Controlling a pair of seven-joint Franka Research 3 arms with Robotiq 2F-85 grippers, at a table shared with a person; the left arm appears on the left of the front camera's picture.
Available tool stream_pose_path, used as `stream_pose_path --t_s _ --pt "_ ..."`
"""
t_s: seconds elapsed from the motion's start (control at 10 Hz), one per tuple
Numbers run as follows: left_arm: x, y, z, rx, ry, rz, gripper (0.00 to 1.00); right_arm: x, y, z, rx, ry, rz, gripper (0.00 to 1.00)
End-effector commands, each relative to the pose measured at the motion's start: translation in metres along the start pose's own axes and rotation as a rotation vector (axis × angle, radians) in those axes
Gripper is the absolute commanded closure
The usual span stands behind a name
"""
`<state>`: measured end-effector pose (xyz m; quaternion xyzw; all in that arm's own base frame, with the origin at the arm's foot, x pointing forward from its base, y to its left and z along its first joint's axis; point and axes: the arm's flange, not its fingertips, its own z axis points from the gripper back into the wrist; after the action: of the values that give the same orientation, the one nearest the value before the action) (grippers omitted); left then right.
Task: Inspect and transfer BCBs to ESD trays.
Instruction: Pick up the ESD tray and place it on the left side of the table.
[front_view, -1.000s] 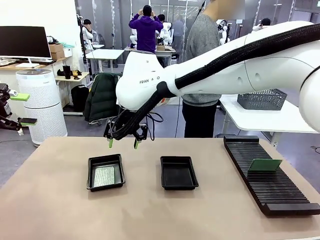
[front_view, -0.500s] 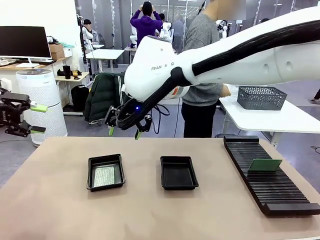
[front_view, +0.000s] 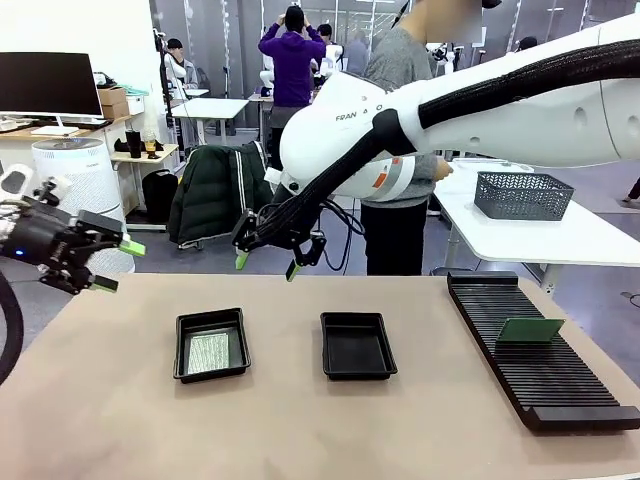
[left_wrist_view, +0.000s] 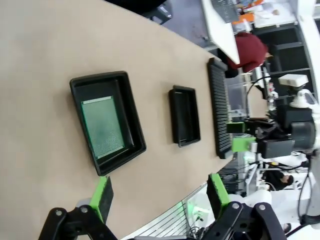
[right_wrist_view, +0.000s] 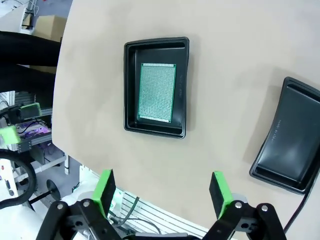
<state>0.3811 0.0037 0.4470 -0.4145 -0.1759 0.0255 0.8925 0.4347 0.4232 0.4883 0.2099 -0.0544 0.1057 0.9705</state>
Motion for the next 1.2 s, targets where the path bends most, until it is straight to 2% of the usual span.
stream_pose_path --t_s 0.0,0.3,0.8,0.9,1.1 --pt "-0.007 -0.011 -0.024 0.122 0.041 0.016 0.00 -0.010 -0.019 0.003 0.060 -0.022 0.007 0.00" --pt "-0.011 -0.016 -0.061 0.232 0.098 0.016 0.00 -0.010 -0.027 0.002 0.087 -0.019 0.019 0.00" --pt "0.005 -0.011 -0.112 0.401 0.213 0.030 0.00 -0.009 -0.037 -0.004 0.097 0.005 0.030 0.00" --pt "0.011 -0.010 -0.120 0.425 0.227 0.025 0.00 -0.002 -0.025 -0.003 0.062 0.008 0.011 0.00" --pt "0.022 -0.010 -0.136 0.499 0.248 0.011 0.00 -0.002 -0.025 -0.003 0.062 0.008 0.011 0.00"
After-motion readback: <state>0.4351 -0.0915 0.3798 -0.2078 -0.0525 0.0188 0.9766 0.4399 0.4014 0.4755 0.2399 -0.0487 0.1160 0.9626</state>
